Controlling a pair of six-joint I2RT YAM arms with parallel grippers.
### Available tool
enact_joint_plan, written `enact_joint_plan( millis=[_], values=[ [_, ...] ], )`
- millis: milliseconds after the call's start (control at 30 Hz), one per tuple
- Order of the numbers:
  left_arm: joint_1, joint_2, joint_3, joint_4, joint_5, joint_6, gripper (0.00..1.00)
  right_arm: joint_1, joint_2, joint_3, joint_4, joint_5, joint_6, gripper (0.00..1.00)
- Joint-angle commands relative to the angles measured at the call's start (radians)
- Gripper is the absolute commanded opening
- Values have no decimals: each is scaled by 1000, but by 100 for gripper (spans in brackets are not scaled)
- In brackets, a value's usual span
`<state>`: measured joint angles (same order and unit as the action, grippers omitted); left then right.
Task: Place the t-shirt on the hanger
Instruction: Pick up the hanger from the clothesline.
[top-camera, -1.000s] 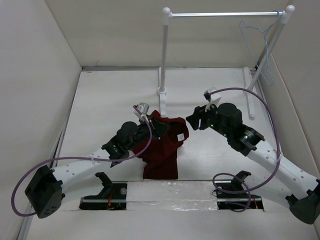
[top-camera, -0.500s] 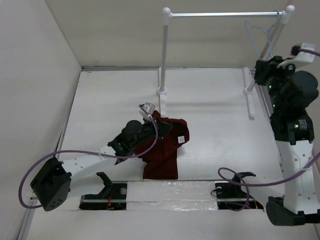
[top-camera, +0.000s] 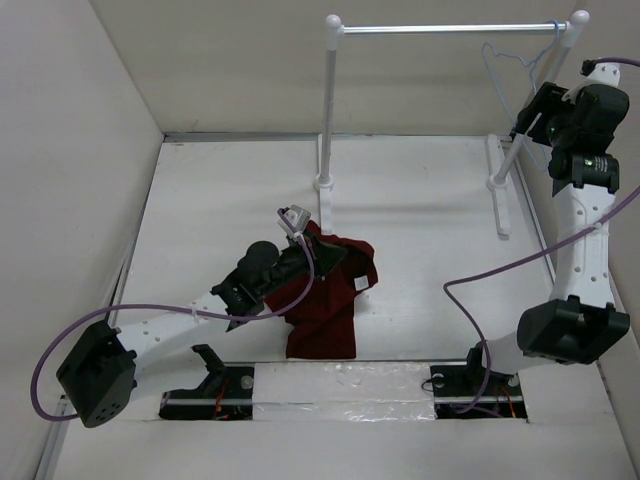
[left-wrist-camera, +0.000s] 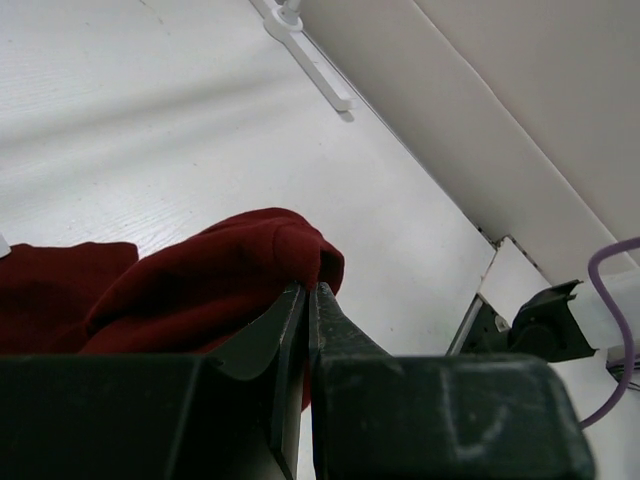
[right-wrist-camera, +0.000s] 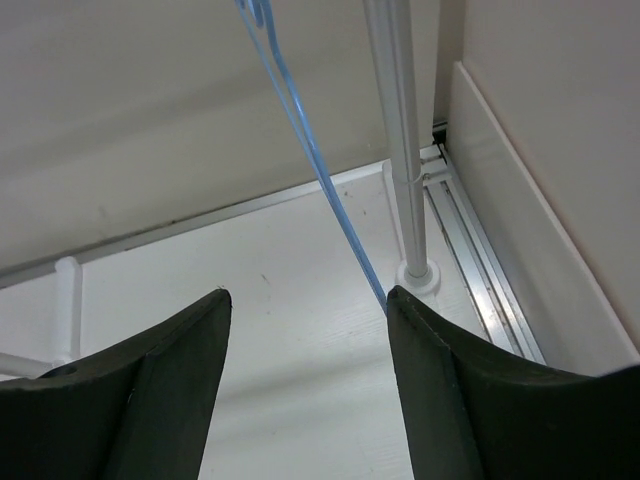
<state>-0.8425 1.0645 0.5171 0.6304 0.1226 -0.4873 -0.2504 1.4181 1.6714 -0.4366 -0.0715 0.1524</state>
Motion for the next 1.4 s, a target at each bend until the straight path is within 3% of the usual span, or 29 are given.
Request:
enact_joint_plan(
  millis=[0,367,567,733,900,1167,1367],
  values=[
    [-1,-2,-6,89,63,-2,0,-30,10,90,22,-76,-66,68],
    [-1,-23,-11,88,69,-4,0,-50,126,116,44,-71,-105,65],
    [-1,-14,-8,86,74,-2,0,-29,148,139,45,-93,-123,57],
    [-1,-11,-6,86,74,0,0,11,173,183,22,-19,-140,56],
    [-1,-20,-9,81,68,1,0,33,199,173,30,9,-177,40],
    [-1,-28,-11,77,61,6,0,33,189,136,78,27,-166,39],
    [-1,-31,-9,74,57,7,0,33,197,152,72,39,-171,30]
  ],
)
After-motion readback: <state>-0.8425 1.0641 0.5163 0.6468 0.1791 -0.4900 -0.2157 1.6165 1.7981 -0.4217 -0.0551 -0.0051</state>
